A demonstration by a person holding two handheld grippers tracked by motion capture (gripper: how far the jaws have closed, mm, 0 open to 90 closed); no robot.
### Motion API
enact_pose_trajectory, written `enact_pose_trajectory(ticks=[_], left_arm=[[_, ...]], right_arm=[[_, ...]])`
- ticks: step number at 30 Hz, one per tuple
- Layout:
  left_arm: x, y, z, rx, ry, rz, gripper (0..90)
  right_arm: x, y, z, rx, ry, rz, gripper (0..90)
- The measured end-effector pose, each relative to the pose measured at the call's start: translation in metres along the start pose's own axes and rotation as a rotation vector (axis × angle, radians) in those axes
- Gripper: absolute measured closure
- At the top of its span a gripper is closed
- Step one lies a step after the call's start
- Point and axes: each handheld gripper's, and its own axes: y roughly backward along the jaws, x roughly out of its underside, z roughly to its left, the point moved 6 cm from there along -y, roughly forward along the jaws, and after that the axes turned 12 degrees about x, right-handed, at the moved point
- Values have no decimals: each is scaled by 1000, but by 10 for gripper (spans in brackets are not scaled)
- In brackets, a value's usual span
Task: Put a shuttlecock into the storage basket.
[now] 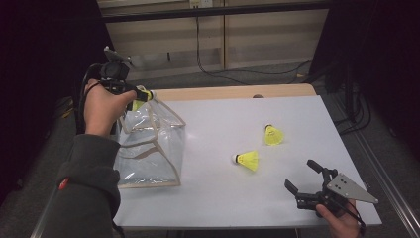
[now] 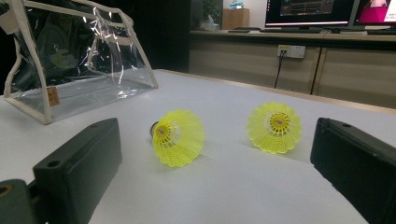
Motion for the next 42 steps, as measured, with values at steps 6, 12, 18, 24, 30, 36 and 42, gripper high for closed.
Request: enact_pose_trajectory(ticks=[6, 12, 18, 24, 30, 36, 42], left_arm=[[1, 1, 4, -6, 11, -1, 882], [2, 0, 7, -8, 13, -3, 881], [2, 1, 11, -15, 18, -8, 881], [3, 3, 14, -21, 24, -8, 881], [5, 4, 19, -34, 29, -7, 880], [6, 4, 23, -42, 38, -9, 880], [8, 4, 27, -50, 39, -5, 879]], right_arm=[[0, 0, 0, -1, 0, 0, 17], [0, 0, 1, -2, 1, 1, 17], [0, 0, 0, -4, 0, -1, 17], [0, 0, 1, -5, -3, 1, 17], [0, 0, 1, -6, -1, 2, 17], [0, 0, 1, -4, -3, 2, 17], [0, 0, 1, -5, -1, 2, 17]])
